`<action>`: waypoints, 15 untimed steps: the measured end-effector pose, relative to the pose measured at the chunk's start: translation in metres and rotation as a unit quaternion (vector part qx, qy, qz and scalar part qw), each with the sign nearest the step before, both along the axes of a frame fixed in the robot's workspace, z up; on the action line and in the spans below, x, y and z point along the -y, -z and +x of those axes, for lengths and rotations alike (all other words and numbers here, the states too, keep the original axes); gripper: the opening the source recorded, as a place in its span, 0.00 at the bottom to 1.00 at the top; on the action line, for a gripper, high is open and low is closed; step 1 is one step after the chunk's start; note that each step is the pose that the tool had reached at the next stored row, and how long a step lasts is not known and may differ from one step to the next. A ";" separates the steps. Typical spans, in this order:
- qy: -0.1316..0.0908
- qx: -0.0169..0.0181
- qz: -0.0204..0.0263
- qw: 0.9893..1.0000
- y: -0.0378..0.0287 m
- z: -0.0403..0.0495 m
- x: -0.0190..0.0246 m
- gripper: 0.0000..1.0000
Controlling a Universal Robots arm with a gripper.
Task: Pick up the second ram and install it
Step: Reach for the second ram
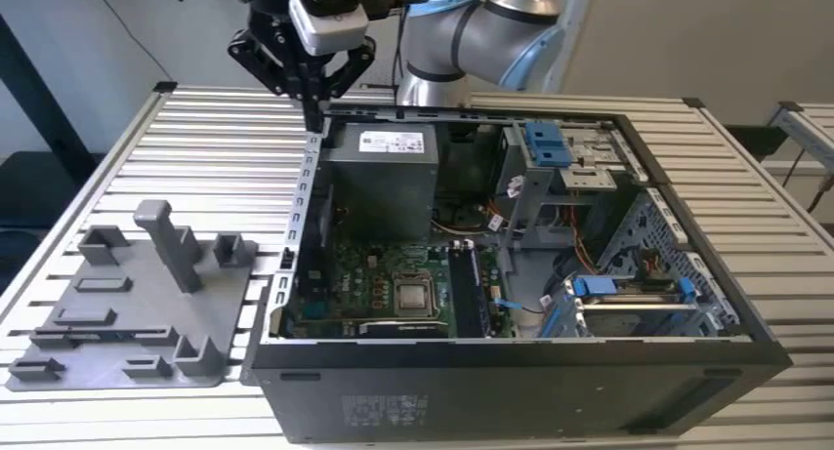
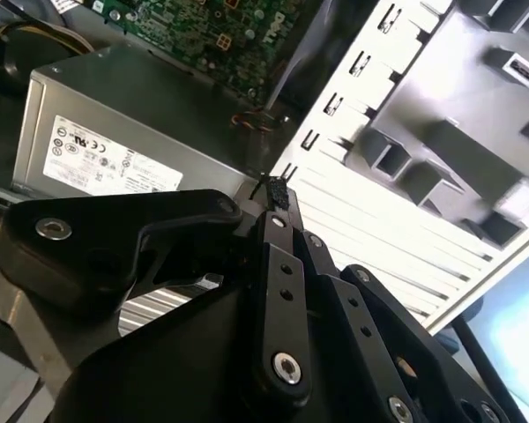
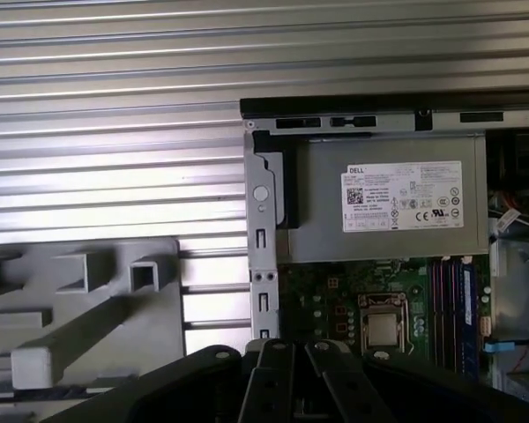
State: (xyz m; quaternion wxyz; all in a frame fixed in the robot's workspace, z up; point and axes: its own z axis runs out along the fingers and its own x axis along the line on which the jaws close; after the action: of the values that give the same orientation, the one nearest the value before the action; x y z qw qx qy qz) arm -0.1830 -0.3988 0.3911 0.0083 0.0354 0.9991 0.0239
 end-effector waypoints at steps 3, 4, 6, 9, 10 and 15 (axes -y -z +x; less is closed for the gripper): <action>0.000 0.000 0.000 1.000 0.0000 -0.0098 0.0000 0.11; 0.000 0.000 0.000 1.000 0.0001 -0.0135 0.0000 0.11; 0.000 0.000 0.000 1.000 0.0000 -0.0208 0.0000 0.11; 0.000 0.000 0.000 1.000 0.0000 -0.0319 0.0000 0.11; 0.000 0.000 0.000 1.000 0.0000 -0.0359 0.0000 0.11; -0.001 0.000 0.000 1.000 0.0000 -0.0542 0.0000 0.11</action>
State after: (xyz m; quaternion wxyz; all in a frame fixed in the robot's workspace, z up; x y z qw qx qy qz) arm -0.2372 -0.3988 0.3911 0.0083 0.0345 0.9991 0.0240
